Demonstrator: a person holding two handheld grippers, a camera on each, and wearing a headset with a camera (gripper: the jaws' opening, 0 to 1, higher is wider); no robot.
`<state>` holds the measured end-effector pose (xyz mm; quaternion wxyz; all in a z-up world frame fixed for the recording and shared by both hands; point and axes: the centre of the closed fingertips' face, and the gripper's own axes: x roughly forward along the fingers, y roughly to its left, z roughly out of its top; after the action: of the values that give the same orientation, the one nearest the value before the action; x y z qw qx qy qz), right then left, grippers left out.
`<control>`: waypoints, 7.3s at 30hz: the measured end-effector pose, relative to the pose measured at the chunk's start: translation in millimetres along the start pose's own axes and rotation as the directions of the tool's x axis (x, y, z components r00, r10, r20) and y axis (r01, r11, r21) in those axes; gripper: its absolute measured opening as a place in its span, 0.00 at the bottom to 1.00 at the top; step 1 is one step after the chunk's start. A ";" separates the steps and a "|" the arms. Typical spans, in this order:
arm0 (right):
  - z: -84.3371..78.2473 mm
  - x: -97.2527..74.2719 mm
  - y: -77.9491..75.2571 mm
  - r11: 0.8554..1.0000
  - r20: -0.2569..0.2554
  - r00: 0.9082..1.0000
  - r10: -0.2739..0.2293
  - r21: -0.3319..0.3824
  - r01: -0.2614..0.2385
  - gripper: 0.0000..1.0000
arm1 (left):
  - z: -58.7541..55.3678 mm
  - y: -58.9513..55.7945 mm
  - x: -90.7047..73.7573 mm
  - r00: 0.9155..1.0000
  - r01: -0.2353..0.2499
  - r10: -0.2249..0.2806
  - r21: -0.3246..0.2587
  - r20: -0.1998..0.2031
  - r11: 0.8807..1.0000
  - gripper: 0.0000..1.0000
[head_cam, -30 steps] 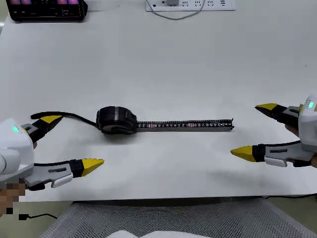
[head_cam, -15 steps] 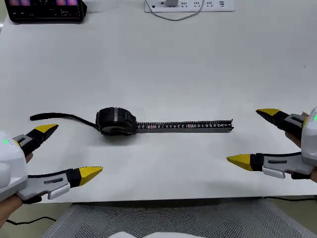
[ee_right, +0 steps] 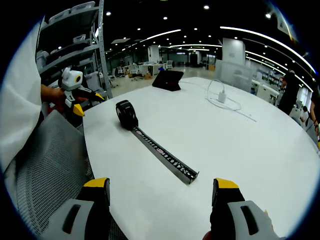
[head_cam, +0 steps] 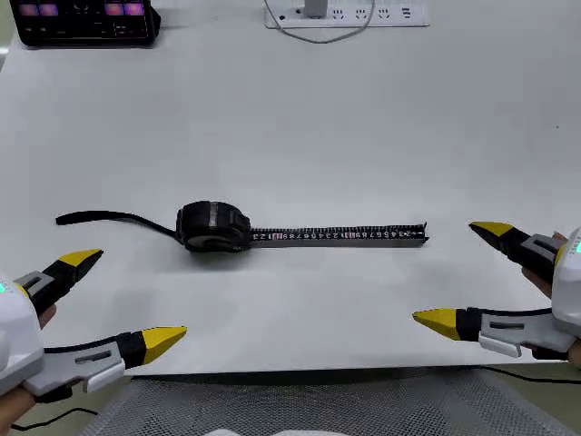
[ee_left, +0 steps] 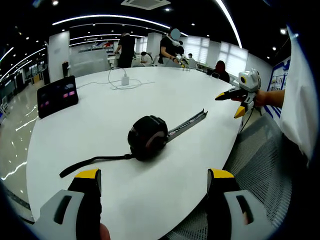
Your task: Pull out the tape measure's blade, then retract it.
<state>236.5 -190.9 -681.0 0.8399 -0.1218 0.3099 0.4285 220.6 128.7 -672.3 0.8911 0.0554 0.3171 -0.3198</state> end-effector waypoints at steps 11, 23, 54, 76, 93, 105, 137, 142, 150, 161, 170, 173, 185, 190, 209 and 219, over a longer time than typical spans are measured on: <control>-10.6 0.5 3.2 1.000 0.002 1.000 -0.003 0.022 0.003 0.85 | -3.7 1.6 -1.1 1.000 -0.004 0.004 -0.014 0.000 1.000 0.88; -13.0 1.5 3.4 1.000 -0.003 1.000 0.003 0.025 -0.003 0.87 | -4.4 0.5 -3.6 1.000 -0.001 0.001 -0.022 0.001 1.000 0.91; -12.7 3.2 4.8 0.999 0.008 1.000 -0.003 0.037 0.003 0.92 | 4.7 1.5 2.4 1.000 0.007 -0.007 -0.006 0.015 1.000 0.93; -12.7 4.3 5.2 0.999 0.007 1.000 0.001 0.044 -0.002 0.93 | 13.6 -3.8 20.3 1.000 -0.001 0.002 -0.025 0.025 1.000 0.92; -9.9 5.2 4.7 0.999 0.009 1.000 0.004 0.045 -0.005 0.93 | 22.0 -10.4 40.7 0.999 0.007 -0.006 -0.030 0.035 1.000 0.92; -11.9 6.1 1.7 0.999 0.002 1.000 0.005 0.042 -0.005 0.93 | 28.5 -15.5 58.9 0.999 0.014 -0.012 -0.054 0.040 0.998 0.93; -13.1 5.8 -3.6 0.999 -0.003 1.000 0.002 0.052 -0.002 0.92 | 30.2 -21.1 92.4 0.999 -0.008 0.012 -0.111 0.041 0.994 0.91; -13.5 6.9 -7.0 0.999 -0.011 1.000 0.010 0.042 -0.010 0.89 | 30.7 -20.3 96.8 0.998 -0.048 0.053 -0.126 0.034 0.991 0.90; -11.9 9.8 -13.7 0.999 -0.021 0.999 0.031 0.023 -0.030 0.81 | 30.3 -14.7 100.1 0.994 -0.103 0.109 -0.145 0.030 0.984 0.87; -7.6 14.6 -18.6 0.998 -0.060 0.996 0.063 -0.013 -0.064 0.75 | 31.0 -8.4 106.7 0.987 -0.147 0.159 -0.205 0.039 0.968 0.85; -5.4 16.6 -27.3 0.995 -0.090 0.993 0.077 -0.050 -0.082 0.71 | 30.8 -2.8 110.5 0.977 -0.198 0.211 -0.237 0.032 0.951 0.81; -5.2 17.7 -30.0 0.994 -0.104 0.991 0.088 -0.060 -0.095 0.68 | 31.4 -2.3 112.2 0.974 -0.210 0.223 -0.246 0.027 0.946 0.81; -8.7 24.2 -39.3 0.982 -0.161 0.981 0.111 -0.135 -0.133 0.65 | 30.1 5.8 113.2 0.962 -0.261 0.274 -0.273 0.011 0.926 0.73; -11.3 28.1 -42.3 0.975 -0.184 0.975 0.121 -0.161 -0.151 0.62 | 31.1 7.3 113.1 0.958 -0.270 0.286 -0.295 0.012 0.917 0.72; -7.2 45.5 -53.4 0.964 -0.205 0.969 0.137 -0.197 -0.177 0.59 | 28.4 17.1 114.5 0.942 -0.313 0.336 -0.356 0.002 0.881 0.63; -14.3 51.1 -53.9 0.952 -0.238 0.958 0.157 -0.222 -0.211 0.54 | 27.9 18.3 115.9 0.938 -0.321 0.347 -0.387 -0.003 0.864 0.62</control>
<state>296.0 -197.2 -727.3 0.7355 -0.2414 0.3547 0.5244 315.3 72.7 -721.6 0.9366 -0.0759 0.3288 -0.0946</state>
